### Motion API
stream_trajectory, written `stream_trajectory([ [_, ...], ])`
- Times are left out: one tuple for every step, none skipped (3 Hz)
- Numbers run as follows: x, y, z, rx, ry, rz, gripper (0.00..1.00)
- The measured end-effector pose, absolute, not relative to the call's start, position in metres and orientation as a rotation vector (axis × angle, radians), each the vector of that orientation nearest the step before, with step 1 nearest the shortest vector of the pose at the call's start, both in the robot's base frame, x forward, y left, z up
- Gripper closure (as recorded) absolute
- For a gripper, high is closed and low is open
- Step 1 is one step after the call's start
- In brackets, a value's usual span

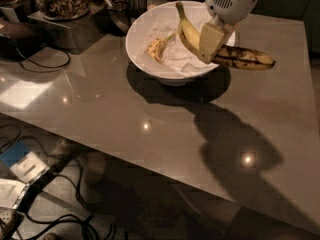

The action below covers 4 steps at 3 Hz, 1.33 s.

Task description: Pick banana from white bowl

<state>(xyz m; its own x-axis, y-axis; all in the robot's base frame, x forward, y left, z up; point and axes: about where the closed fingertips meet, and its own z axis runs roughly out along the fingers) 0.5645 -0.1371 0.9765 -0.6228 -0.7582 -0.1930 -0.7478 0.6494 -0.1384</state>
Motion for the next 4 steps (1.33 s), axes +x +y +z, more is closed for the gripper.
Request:
stream_trajectory([
  [0.565, -0.137, 0.977, -1.223, 2.635, -0.065, 1.00],
  [0.541, -0.129, 0.981, -1.271, 2.614, -0.056, 1.00],
  [0.478, -0.105, 0.984, -1.357, 2.611, -0.003, 1.00],
  [0.484, -0.102, 0.985, -1.344, 2.586, -0.003, 1.00],
])
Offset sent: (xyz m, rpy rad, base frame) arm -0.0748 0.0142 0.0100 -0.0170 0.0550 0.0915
